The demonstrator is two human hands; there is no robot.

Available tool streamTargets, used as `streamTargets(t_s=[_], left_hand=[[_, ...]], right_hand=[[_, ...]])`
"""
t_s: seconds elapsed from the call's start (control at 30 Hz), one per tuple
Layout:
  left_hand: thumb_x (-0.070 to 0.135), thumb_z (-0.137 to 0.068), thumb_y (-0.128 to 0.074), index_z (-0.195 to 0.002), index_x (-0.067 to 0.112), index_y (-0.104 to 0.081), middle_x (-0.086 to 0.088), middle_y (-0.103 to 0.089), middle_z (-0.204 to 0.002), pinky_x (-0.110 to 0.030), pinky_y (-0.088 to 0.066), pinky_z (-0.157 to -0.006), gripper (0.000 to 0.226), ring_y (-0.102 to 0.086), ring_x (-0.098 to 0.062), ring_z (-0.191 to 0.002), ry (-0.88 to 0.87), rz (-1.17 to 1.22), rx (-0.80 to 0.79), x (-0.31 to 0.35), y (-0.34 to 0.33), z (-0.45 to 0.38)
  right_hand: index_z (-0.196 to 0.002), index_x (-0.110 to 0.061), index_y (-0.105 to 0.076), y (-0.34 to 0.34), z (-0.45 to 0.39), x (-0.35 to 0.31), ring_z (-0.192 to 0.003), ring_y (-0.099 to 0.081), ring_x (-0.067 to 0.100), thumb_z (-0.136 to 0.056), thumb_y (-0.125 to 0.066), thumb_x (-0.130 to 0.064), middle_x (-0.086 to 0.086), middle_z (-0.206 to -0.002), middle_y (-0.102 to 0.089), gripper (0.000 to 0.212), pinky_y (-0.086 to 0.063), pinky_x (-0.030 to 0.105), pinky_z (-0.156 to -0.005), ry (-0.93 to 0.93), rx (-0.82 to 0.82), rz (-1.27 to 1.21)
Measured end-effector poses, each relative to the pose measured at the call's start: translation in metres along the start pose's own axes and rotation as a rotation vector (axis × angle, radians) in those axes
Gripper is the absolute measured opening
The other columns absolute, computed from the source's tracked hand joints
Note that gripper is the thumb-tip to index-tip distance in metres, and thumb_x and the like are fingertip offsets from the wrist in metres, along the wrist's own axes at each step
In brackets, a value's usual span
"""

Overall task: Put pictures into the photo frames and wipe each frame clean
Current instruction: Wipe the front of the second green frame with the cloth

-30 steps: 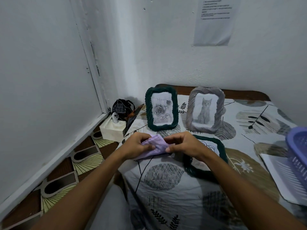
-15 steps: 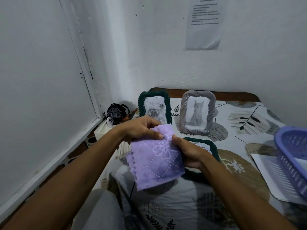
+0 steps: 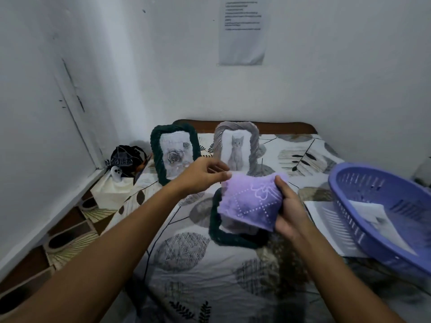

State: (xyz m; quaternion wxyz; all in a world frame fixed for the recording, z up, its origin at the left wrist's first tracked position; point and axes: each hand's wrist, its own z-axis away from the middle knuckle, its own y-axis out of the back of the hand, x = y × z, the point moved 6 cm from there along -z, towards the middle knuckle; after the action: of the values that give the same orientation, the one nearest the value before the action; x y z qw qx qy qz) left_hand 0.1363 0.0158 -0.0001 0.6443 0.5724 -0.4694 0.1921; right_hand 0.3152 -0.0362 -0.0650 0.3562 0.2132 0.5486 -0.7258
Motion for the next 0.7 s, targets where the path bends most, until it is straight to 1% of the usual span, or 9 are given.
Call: streamTargets(t_s=[0.07, 0.13, 0.2, 0.27, 0.37, 0.43, 0.5, 0.6, 0.7], left_hand=[[0.028, -0.086, -0.069, -0.103, 0.017, -0.068, -0.002, -0.069, -0.101, -0.032, -0.055, -0.083, 0.02, -0.065, -0.018, -0.095, 0.006, 0.029, 0.044, -0.015, -0.003, 0.006], [0.026, -0.086, -0.069, -0.102, 0.019, -0.067, 0.001, -0.068, -0.098, -0.032, -0.054, -0.082, 0.017, -0.065, -0.019, -0.094, 0.021, 0.019, 0.069, -0.029, -0.008, 0.015], [0.031, -0.084, -0.071, -0.109, 0.018, -0.067, 0.002, -0.066, -0.107, -0.031, -0.051, -0.085, 0.029, -0.061, -0.016, -0.101, 0.029, -0.072, 0.064, -0.044, -0.016, 0.023], [0.045, -0.076, -0.074, -0.12, 0.018, -0.062, 0.0, -0.061, -0.123, -0.032, -0.045, -0.096, 0.053, -0.055, -0.014, -0.114, 0.031, -0.123, -0.011, -0.056, -0.029, 0.032], [0.066, -0.066, -0.072, -0.132, 0.02, -0.053, -0.001, -0.05, -0.137, -0.038, -0.039, -0.108, 0.083, -0.046, -0.015, -0.126, 0.01, -0.227, -0.13, -0.07, -0.047, 0.044], [0.068, -0.066, -0.071, -0.135, 0.023, -0.052, 0.002, -0.043, -0.145, -0.038, -0.031, -0.112, 0.085, -0.037, -0.013, -0.133, -0.017, -0.352, -0.116, -0.073, -0.051, 0.048], [0.066, -0.064, -0.072, -0.134, 0.024, -0.054, 0.004, -0.038, -0.15, -0.037, -0.026, -0.115, 0.084, -0.029, -0.012, -0.139, -0.033, -0.361, -0.095, -0.074, -0.052, 0.052], [0.069, -0.06, -0.072, -0.137, 0.025, -0.051, 0.007, -0.031, -0.154, -0.041, -0.018, -0.119, 0.091, -0.021, -0.008, -0.143, -0.041, -0.38, -0.116, -0.08, -0.055, 0.054], [0.081, -0.053, -0.066, -0.145, 0.026, -0.039, 0.014, -0.023, -0.156, -0.044, -0.002, -0.119, 0.111, -0.011, -0.002, -0.144, -0.027, -0.41, -0.15, -0.088, -0.056, 0.055]], right_hand=[[-0.123, -0.006, -0.056, 0.013, 0.0, -0.023, -0.106, -0.063, 0.035, -0.079, -0.062, -0.043, 0.018, -0.119, -0.065, 0.058, -0.051, 0.052, -0.088, 0.127, 0.103, 0.041], [-0.108, -0.013, -0.059, 0.018, 0.003, -0.046, -0.099, -0.065, 0.031, -0.088, -0.06, -0.036, 0.011, -0.109, -0.068, 0.03, -0.051, 0.053, -0.088, 0.275, 0.181, 0.171], [-0.101, -0.021, -0.057, 0.013, 0.002, -0.065, -0.093, -0.064, 0.021, -0.097, -0.05, -0.033, 0.001, -0.101, -0.066, 0.014, -0.053, 0.045, -0.084, 0.416, 0.241, 0.409], [-0.113, -0.017, -0.055, 0.001, -0.005, -0.069, -0.094, -0.063, 0.019, -0.099, -0.045, -0.035, 0.003, -0.105, -0.064, 0.025, -0.053, 0.036, -0.077, 0.487, 0.233, 0.653], [-0.12, -0.007, -0.056, -0.003, -0.027, -0.049, -0.1, -0.063, 0.023, -0.098, -0.05, -0.031, 0.01, -0.112, -0.065, 0.033, -0.053, 0.034, -0.081, 0.405, 0.209, 0.787], [-0.112, -0.006, -0.06, -0.001, -0.04, -0.033, -0.1, -0.062, 0.024, -0.095, -0.057, -0.026, 0.01, -0.11, -0.066, 0.026, -0.052, 0.036, -0.086, 0.323, 0.211, 0.815], [-0.106, -0.01, -0.062, 0.001, -0.049, -0.021, -0.097, -0.062, 0.025, -0.091, -0.062, -0.021, 0.011, -0.105, -0.067, 0.018, -0.051, 0.035, -0.085, 0.268, 0.232, 0.84], [-0.108, -0.001, -0.065, 0.007, -0.055, -0.013, -0.088, -0.066, 0.027, -0.088, -0.067, -0.018, 0.016, -0.097, -0.069, 0.027, -0.053, 0.036, -0.077, 0.215, 0.232, 0.849], [-0.099, 0.002, -0.066, 0.011, -0.058, -0.014, -0.067, -0.061, 0.021, -0.084, -0.072, -0.018, 0.012, -0.078, -0.067, 0.026, -0.047, 0.029, -0.062, 0.202, 0.237, 0.881]])
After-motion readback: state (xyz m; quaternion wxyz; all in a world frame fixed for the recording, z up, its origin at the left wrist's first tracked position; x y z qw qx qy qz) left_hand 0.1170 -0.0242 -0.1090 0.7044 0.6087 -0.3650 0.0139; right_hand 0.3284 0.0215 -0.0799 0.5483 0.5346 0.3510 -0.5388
